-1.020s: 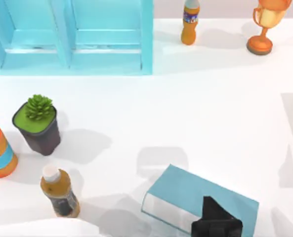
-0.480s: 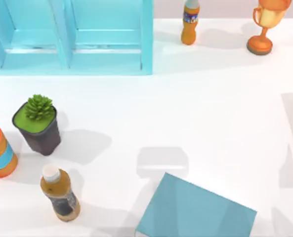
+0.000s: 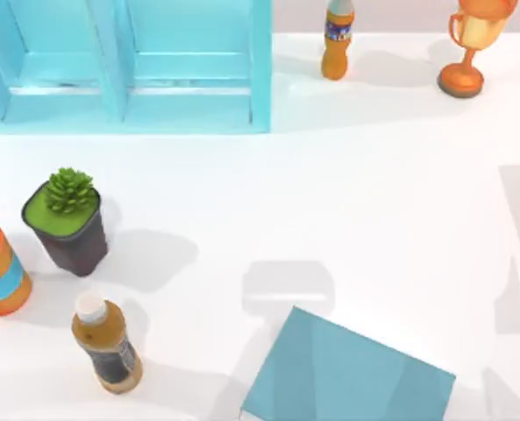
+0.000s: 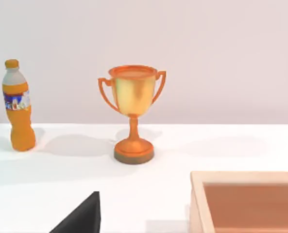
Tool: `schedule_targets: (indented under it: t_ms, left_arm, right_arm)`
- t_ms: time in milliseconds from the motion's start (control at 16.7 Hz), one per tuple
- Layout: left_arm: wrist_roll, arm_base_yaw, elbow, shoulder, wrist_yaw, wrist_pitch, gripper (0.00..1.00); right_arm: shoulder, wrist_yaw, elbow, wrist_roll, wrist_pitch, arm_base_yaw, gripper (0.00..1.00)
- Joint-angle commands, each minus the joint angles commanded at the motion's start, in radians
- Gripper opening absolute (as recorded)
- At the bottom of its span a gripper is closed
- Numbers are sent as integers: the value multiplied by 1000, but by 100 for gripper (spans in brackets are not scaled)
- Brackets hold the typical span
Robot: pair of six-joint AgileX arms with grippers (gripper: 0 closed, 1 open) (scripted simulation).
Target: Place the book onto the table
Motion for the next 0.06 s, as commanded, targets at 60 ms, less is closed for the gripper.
schedule_targets:
  t_ms: [60]
  left_arm:
    - [0,0,0,0,0,0,100]
  right_arm:
    - [0,0,0,0,0,0,100]
